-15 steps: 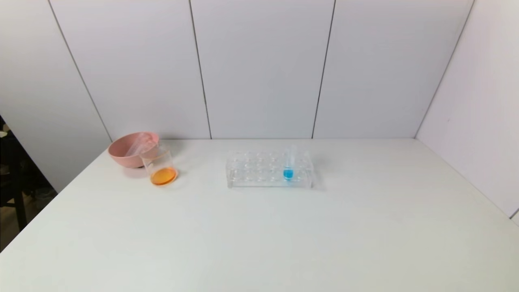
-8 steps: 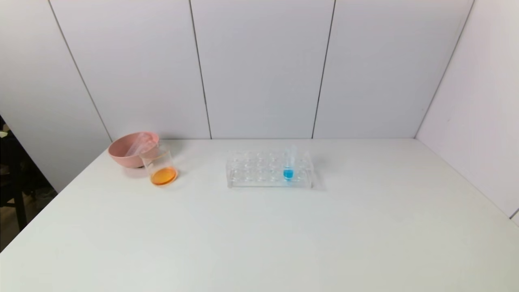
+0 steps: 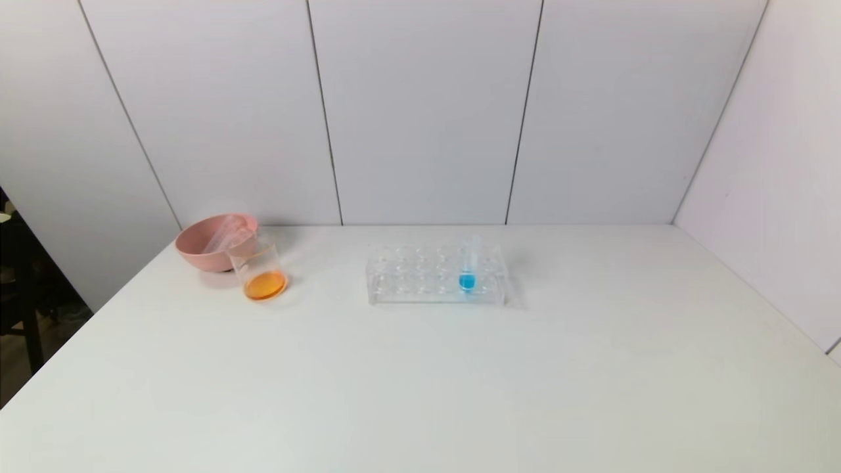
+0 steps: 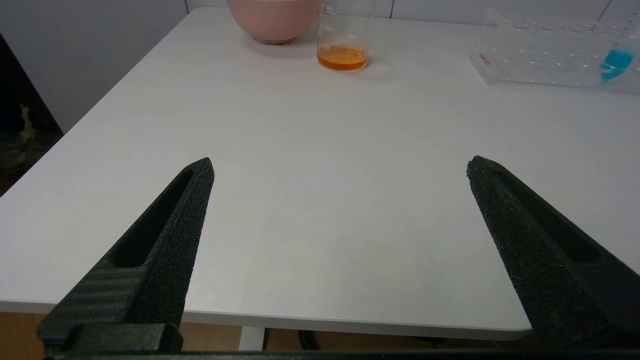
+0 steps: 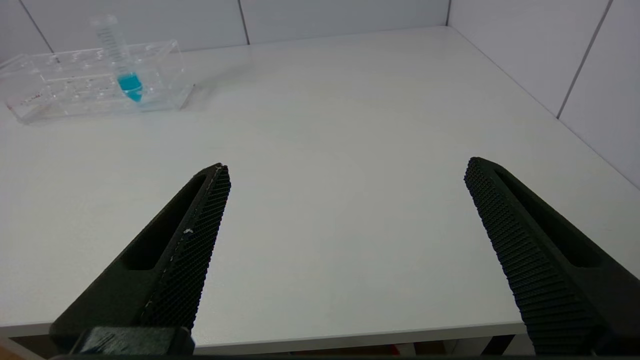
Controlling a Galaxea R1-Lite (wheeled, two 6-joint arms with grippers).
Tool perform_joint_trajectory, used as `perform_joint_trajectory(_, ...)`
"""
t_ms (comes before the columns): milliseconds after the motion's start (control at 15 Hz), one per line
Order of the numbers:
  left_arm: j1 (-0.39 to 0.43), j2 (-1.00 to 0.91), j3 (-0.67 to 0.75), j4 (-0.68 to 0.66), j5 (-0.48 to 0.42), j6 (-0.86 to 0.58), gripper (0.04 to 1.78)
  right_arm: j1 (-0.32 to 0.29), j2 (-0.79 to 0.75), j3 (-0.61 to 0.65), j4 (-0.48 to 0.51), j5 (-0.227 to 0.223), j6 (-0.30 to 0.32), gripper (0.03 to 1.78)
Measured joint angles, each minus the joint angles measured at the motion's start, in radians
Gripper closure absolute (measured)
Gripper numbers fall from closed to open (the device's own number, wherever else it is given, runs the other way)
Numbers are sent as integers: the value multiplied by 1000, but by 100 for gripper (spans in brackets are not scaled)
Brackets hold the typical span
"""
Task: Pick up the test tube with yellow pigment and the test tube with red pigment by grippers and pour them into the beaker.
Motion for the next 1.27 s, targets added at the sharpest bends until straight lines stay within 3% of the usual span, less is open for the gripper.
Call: perform_joint_trajectory(1267, 0, 0, 1, 0, 0, 0, 6, 0, 0, 0, 0, 0, 1, 10)
